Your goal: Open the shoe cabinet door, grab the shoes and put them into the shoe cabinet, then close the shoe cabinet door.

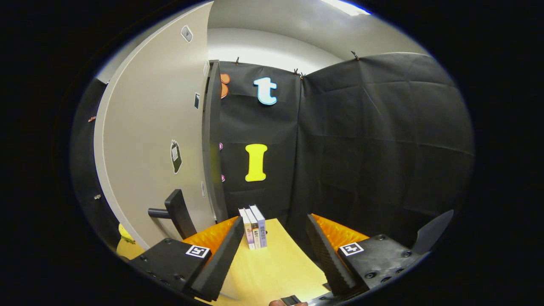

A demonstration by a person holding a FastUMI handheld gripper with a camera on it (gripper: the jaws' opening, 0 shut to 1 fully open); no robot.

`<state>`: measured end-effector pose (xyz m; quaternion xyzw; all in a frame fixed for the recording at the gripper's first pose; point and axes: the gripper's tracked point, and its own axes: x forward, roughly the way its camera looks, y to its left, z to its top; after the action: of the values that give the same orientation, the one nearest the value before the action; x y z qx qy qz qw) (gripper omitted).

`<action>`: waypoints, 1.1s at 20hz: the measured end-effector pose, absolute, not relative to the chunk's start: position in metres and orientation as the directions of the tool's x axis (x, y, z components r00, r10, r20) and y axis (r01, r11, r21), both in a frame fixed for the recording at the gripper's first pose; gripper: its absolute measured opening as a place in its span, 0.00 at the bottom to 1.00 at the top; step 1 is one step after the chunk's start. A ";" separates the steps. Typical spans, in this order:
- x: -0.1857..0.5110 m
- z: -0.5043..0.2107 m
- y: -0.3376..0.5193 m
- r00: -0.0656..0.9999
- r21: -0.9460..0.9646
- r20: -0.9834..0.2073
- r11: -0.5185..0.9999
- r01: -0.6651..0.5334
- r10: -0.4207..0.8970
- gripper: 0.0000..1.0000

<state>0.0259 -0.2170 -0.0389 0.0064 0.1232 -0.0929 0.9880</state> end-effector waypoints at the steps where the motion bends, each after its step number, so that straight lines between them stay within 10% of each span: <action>1: 0.026 -0.040 -0.215 0.952 0.000 -0.250 0.983 0.182 -0.176 0.94; 22: 0.050 -0.048 -0.020 0.970 0.072 -0.240 0.997 -0.025 0.042 0.95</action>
<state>0.0498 -0.0201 -0.0477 0.0340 0.1215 0.0169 0.9919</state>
